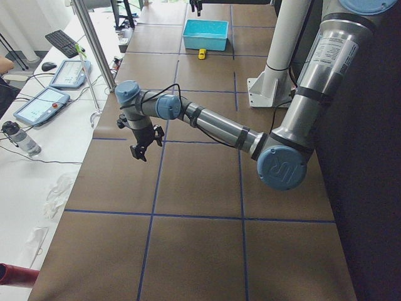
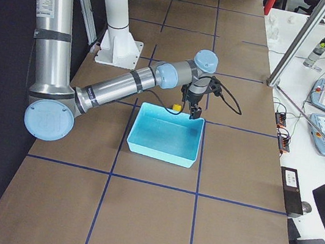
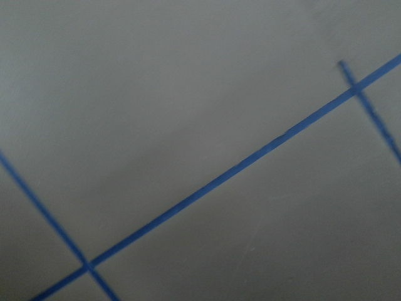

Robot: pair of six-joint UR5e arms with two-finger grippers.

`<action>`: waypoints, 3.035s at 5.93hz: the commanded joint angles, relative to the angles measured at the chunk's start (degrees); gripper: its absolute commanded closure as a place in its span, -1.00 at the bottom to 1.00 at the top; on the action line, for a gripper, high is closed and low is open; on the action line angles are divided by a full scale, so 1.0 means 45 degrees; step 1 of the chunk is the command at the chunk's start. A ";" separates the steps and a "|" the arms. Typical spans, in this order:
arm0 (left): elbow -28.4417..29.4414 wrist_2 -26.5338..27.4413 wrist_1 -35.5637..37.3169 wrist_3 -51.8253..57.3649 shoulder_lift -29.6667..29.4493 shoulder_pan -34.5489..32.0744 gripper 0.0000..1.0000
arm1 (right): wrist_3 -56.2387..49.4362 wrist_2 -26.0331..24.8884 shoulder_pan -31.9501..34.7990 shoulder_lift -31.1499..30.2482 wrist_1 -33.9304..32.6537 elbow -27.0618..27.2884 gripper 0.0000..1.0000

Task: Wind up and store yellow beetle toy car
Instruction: 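Move the right gripper toward the yellow car beside the bin, then lower the right gripper around the yellow car and close it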

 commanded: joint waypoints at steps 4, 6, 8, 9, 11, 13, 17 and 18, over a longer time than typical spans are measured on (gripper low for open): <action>0.0283 -0.1188 -0.0517 -0.3083 0.3127 -0.2153 -1.00 | -0.0363 -0.3002 -0.2280 0.1176 0.0195 0.0256 -1.00; 0.0849 -0.0036 -0.1945 -0.4392 0.3249 -0.2486 -1.00 | -0.0368 -0.2813 -0.2610 0.1175 0.0119 0.0663 -1.00; 0.1064 0.0025 -0.1986 -0.4299 0.3405 -0.2683 -1.00 | -0.0560 -0.1468 -0.3138 0.1640 -0.1277 0.0648 -1.00; 0.1065 0.0006 -0.1986 -0.4280 0.3580 -0.2664 -1.00 | -0.0562 -0.1444 -0.3797 0.1933 -0.1211 0.0687 -1.00; 0.0969 0.0006 -0.2025 -0.4221 0.3601 -0.2664 -1.00 | -0.2845 -0.1927 -0.5339 0.1975 -0.1268 0.0611 -1.00; 0.0793 0.0006 -0.2373 -0.4124 0.3582 -0.2664 -1.00 | -0.5145 -0.3097 -0.5424 0.1762 -0.1250 0.0280 -1.00; 0.0714 -0.0111 -0.2494 -0.3498 0.3523 -0.2645 -1.00 | -0.6909 -0.5715 -0.6381 0.1779 -0.1210 -0.1031 -1.00; 0.0733 -0.0112 -0.2494 -0.3498 0.3504 -0.2625 -1.00 | -0.7335 -0.6147 -0.6246 0.1838 -0.1210 -0.1264 -1.00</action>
